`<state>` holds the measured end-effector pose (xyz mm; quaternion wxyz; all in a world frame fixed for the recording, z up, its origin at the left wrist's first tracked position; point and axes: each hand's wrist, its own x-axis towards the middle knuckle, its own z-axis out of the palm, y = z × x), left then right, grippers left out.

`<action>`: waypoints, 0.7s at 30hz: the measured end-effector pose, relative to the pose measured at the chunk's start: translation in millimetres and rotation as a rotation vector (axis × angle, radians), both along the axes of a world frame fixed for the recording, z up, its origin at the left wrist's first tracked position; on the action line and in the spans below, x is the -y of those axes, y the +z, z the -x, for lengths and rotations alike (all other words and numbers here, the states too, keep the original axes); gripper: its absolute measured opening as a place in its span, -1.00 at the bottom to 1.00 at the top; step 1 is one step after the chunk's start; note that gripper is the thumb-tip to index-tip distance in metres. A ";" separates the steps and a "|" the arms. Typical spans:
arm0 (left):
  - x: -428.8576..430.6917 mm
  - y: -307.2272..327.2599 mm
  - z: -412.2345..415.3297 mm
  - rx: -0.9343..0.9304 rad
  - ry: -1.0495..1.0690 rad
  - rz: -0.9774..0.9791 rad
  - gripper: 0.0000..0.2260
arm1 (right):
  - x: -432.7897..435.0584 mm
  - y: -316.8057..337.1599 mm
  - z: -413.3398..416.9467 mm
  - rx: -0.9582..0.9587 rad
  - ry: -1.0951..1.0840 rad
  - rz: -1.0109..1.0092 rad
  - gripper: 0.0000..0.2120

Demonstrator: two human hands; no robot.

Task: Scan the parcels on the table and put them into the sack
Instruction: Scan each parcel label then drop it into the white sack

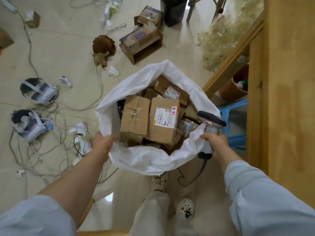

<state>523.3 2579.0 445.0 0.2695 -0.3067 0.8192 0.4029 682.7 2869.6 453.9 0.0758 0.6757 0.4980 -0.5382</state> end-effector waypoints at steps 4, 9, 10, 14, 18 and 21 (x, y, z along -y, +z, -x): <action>5.5 -3.1 -0.1 -0.036 -0.033 0.066 -0.72 | 8.1 -1.8 2.0 -0.024 0.007 -0.032 -0.51; 16.4 27.9 19.7 -0.088 -0.108 0.125 -0.75 | -4.5 34.3 19.7 0.002 0.155 -0.225 -0.59; 18.7 37.3 24.9 -0.113 -0.110 0.121 -0.79 | -11.0 47.1 24.5 -0.002 0.229 -0.286 -0.63; 30.1 65.4 45.2 -0.232 -0.062 0.105 -0.79 | -31.5 96.4 33.9 -0.035 0.414 -0.469 -0.75; 49.7 63.9 44.2 -0.298 -0.087 0.167 -0.87 | -13.4 101.3 22.2 -0.109 0.440 -0.591 -0.87; 60.8 50.3 30.5 -0.178 -0.252 0.311 -0.84 | 7.3 79.2 11.6 -0.006 0.526 -0.481 -0.89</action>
